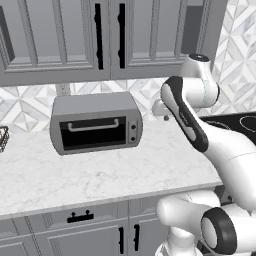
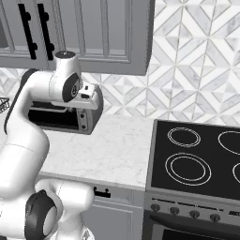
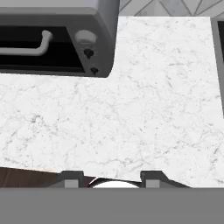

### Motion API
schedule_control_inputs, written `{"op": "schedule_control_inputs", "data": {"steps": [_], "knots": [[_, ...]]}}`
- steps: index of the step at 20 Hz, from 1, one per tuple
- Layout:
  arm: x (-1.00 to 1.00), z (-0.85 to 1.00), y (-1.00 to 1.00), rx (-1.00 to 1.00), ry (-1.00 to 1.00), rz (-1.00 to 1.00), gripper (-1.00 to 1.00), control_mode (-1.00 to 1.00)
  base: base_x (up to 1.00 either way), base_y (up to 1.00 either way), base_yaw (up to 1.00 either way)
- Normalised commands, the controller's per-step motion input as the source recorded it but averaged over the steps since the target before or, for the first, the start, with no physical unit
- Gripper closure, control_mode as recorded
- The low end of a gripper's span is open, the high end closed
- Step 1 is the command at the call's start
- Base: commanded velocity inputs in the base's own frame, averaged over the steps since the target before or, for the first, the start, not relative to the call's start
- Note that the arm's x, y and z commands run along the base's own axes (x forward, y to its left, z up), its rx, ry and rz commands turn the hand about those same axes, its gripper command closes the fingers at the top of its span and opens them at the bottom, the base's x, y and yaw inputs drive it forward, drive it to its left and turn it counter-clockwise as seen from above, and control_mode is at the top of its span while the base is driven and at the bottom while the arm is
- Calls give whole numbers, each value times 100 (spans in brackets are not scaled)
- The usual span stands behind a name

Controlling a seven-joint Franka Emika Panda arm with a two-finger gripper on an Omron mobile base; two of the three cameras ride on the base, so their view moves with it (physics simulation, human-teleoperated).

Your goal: Navigate to the stand mixer.

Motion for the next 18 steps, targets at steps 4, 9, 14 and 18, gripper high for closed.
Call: {"op": "schedule_control_inputs", "data": {"steps": [4,9,14,18], "knots": [[-36,-8,0,0,0,0,-100,-100,0,0,0],[-54,-24,0,0,2,0,-100,-100,0,0,0],[-50,-31,0,-1,5,0,-100,-100,0,0,0],[-37,-39,0,-2,10,0,-100,-100,0,0,0]]}}
